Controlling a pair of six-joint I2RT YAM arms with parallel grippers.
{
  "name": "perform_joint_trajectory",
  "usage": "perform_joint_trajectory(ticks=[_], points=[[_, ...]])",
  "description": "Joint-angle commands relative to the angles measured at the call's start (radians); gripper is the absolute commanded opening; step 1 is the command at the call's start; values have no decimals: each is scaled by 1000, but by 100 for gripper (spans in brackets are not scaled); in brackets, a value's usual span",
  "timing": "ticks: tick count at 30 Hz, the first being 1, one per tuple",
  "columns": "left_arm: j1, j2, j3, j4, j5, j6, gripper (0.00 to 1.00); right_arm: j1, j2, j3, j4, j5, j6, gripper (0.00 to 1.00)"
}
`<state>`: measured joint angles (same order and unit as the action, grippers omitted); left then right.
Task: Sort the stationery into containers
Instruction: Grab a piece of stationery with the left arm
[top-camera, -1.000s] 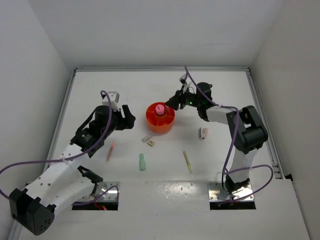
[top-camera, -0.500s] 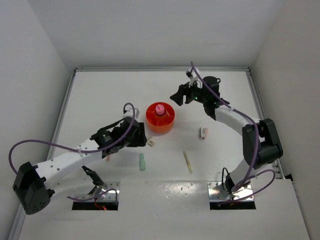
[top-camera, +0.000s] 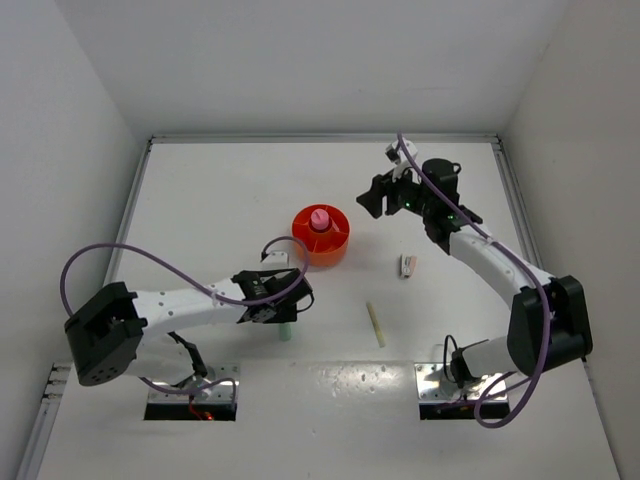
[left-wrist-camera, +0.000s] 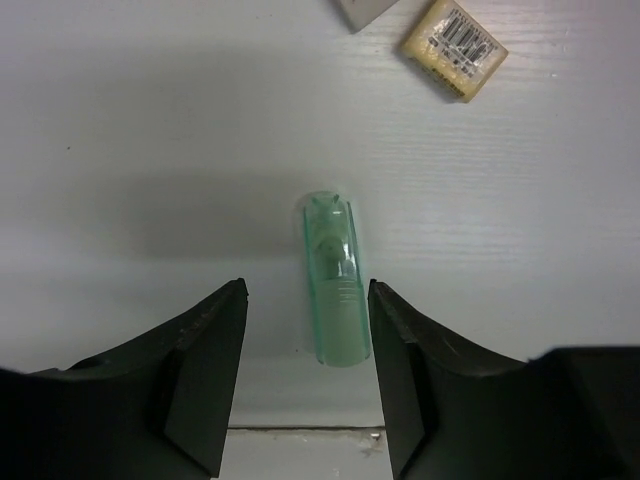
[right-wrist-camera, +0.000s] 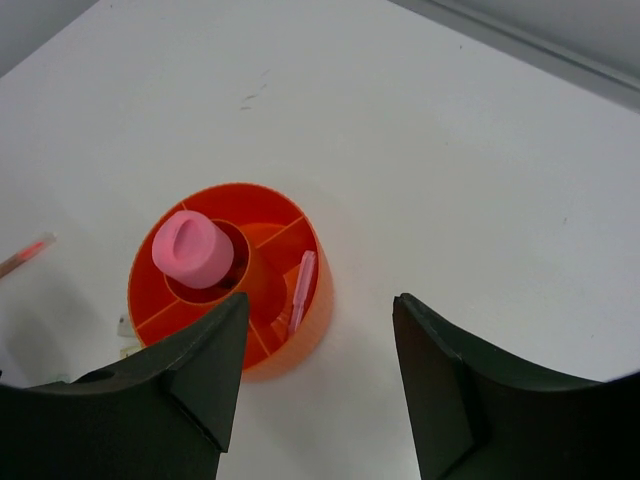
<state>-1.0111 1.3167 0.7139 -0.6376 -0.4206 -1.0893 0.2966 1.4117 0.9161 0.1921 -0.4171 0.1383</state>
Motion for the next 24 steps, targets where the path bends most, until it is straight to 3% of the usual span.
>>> perform_joint_trajectory(ticks=[1,13,20,24], points=[[14,4,-13,48,-25,-54,57,-17,-39,-22,-6,5,4,60],[39,157,-25,193,42,-29,56,-45,-51,-40,15,-23,41,60],[39,170,-36,193,51,-29,28,-63,-51,-40,24,-43,61,60],[29,127,17,155,51,-20,22,-73,-60,-40,24,-54,61,60]])
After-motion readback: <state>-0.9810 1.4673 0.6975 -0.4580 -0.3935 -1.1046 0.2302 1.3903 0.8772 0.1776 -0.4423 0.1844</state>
